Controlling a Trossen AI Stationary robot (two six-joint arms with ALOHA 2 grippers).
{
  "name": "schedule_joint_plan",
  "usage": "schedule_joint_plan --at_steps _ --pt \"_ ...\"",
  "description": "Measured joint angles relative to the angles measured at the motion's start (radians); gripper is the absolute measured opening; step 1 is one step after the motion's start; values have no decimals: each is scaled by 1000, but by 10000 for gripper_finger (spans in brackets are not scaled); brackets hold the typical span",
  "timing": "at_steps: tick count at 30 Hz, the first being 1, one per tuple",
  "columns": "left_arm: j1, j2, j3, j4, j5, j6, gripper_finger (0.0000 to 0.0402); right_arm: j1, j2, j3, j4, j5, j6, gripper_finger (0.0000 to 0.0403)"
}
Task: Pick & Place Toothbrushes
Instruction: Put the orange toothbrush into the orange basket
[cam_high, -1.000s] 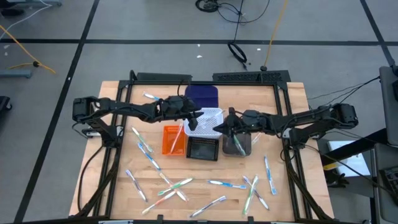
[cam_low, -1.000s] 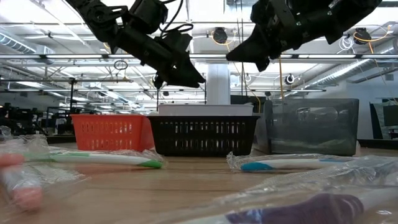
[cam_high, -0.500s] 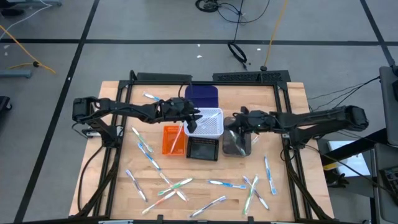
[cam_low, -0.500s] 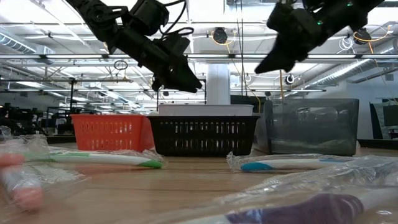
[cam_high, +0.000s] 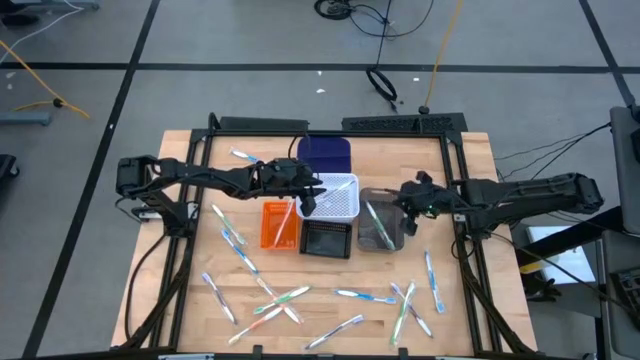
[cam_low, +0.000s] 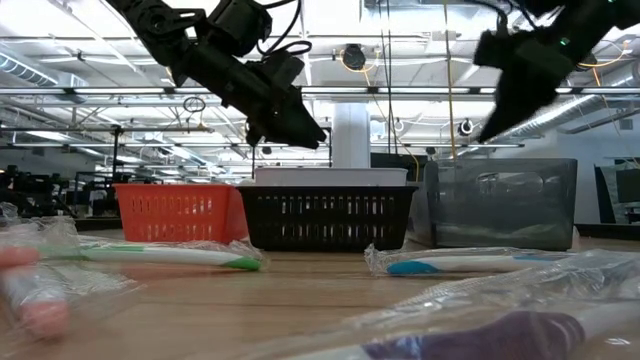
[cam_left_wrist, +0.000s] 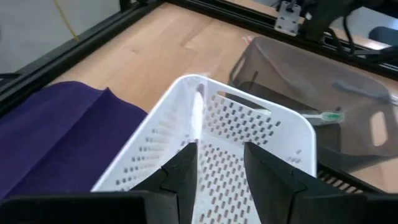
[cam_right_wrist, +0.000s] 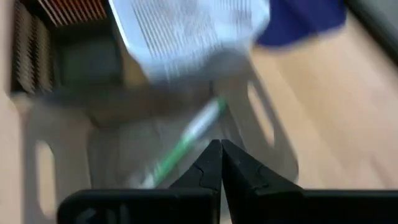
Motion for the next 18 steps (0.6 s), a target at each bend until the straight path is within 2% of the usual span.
schedule_joint_plan --at_steps 6,10,15,18 --pt "-5 0 0 1 7 0 134 0 0 0 -205 -6 71 0" --pt "-7 0 0 1 7 -1 134 0 16 0 -305 -55 91 0" --pt "-11 0 0 8 7 -2 134 0 67 0 -371 -60 71 0" --pt "-11 0 0 9 8 -7 134 0 105 0 -392 -105 25 0"
